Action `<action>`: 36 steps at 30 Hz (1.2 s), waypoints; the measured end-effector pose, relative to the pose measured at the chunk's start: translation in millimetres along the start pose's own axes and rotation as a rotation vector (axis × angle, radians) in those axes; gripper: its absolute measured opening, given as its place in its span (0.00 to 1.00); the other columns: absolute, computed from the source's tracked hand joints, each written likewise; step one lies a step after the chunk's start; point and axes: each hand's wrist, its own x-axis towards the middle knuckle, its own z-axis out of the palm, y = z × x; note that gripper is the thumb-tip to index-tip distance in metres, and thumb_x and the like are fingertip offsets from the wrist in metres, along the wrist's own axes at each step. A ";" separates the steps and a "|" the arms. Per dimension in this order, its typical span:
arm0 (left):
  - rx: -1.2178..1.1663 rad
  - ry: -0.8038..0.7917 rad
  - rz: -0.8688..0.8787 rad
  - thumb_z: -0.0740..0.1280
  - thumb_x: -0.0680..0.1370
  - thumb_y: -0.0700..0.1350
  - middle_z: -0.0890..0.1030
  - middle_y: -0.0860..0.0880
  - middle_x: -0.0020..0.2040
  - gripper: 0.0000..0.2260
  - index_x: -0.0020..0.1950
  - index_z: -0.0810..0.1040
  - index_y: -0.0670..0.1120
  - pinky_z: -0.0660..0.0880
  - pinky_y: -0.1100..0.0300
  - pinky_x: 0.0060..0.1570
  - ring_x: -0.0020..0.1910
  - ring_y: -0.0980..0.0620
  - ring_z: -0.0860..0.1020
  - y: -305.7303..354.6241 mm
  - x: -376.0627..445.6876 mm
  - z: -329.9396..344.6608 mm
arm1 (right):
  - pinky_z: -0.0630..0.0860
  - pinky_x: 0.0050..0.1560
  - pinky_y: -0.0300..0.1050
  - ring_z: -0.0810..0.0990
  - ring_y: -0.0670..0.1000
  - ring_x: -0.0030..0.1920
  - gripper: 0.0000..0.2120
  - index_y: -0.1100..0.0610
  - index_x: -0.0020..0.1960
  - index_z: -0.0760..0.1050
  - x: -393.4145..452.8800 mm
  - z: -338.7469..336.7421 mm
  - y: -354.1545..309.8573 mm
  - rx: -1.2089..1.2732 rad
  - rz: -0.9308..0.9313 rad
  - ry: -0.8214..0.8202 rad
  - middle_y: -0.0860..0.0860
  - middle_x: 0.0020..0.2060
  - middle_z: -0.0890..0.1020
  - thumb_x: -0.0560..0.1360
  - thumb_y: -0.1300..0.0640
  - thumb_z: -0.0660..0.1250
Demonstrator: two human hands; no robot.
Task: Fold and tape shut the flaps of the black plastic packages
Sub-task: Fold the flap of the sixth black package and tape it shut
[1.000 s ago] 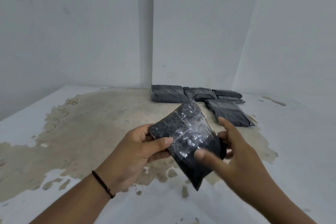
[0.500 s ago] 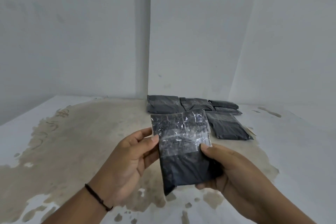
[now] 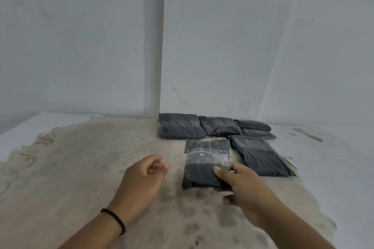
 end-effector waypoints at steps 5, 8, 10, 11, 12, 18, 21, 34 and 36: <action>0.210 0.076 0.259 0.69 0.75 0.45 0.76 0.63 0.51 0.10 0.57 0.78 0.51 0.68 0.71 0.52 0.51 0.68 0.73 -25.2 9.9 -5.9 | 0.73 0.30 0.44 0.75 0.54 0.33 0.12 0.61 0.42 0.72 58.5 -6.9 -3.4 -0.374 -0.082 0.172 0.56 0.38 0.77 0.78 0.53 0.63; 0.229 0.057 0.315 0.70 0.75 0.45 0.75 0.65 0.51 0.08 0.52 0.77 0.55 0.67 0.77 0.51 0.52 0.71 0.72 -28.4 13.3 -3.6 | 0.75 0.50 0.45 0.77 0.56 0.53 0.15 0.60 0.59 0.72 67.9 -3.0 -4.9 -0.741 -0.172 0.293 0.57 0.55 0.78 0.79 0.50 0.61; 0.246 0.054 0.341 0.70 0.74 0.44 0.74 0.65 0.51 0.09 0.50 0.77 0.56 0.64 0.81 0.49 0.54 0.74 0.70 -30.6 15.6 -2.4 | 0.67 0.64 0.48 0.67 0.56 0.68 0.25 0.56 0.72 0.62 63.4 4.4 2.1 -1.081 -0.312 0.380 0.55 0.68 0.69 0.79 0.45 0.57; 0.247 0.057 0.348 0.70 0.74 0.44 0.75 0.65 0.50 0.09 0.49 0.77 0.57 0.63 0.82 0.48 0.55 0.74 0.69 -32.0 16.6 -2.1 | 0.63 0.69 0.51 0.63 0.55 0.71 0.27 0.53 0.73 0.60 59.5 10.2 6.7 -1.171 -0.417 0.360 0.54 0.71 0.66 0.79 0.42 0.53; 0.246 0.059 0.350 0.71 0.74 0.43 0.75 0.65 0.50 0.09 0.49 0.77 0.56 0.63 0.82 0.48 0.55 0.74 0.70 -33.6 17.7 -1.7 | 0.58 0.71 0.53 0.59 0.55 0.73 0.28 0.50 0.73 0.61 55.6 16.1 11.1 -1.218 -0.480 0.285 0.53 0.73 0.63 0.77 0.38 0.49; 0.253 0.066 0.330 0.72 0.73 0.42 0.76 0.65 0.49 0.06 0.46 0.80 0.53 0.65 0.82 0.46 0.54 0.74 0.70 -34.9 20.1 1.0 | 0.52 0.72 0.58 0.51 0.56 0.76 0.35 0.45 0.76 0.52 64.3 27.5 26.1 -1.287 -0.382 0.158 0.52 0.77 0.53 0.72 0.34 0.36; 0.239 0.071 0.311 0.72 0.72 0.42 0.76 0.64 0.49 0.06 0.45 0.81 0.54 0.66 0.81 0.44 0.53 0.75 0.70 -35.5 20.7 2.0 | 0.54 0.72 0.57 0.54 0.57 0.75 0.36 0.46 0.76 0.51 66.9 28.5 26.4 -1.242 -0.405 0.186 0.54 0.76 0.56 0.72 0.33 0.37; 0.238 0.062 0.330 0.73 0.71 0.41 0.72 0.71 0.54 0.07 0.42 0.81 0.54 0.64 0.83 0.47 0.52 0.74 0.72 -37.0 21.6 1.1 | 0.54 0.73 0.54 0.54 0.53 0.75 0.38 0.48 0.71 0.63 70.8 19.0 31.4 -1.180 -0.482 0.197 0.50 0.76 0.58 0.70 0.34 0.33; 0.252 0.057 0.353 0.74 0.71 0.42 0.74 0.69 0.53 0.06 0.42 0.82 0.52 0.63 0.83 0.48 0.52 0.73 0.72 -37.1 21.8 0.5 | 0.54 0.73 0.55 0.55 0.53 0.75 0.38 0.48 0.70 0.64 68.2 19.7 31.4 -1.167 -0.499 0.202 0.51 0.75 0.60 0.70 0.34 0.33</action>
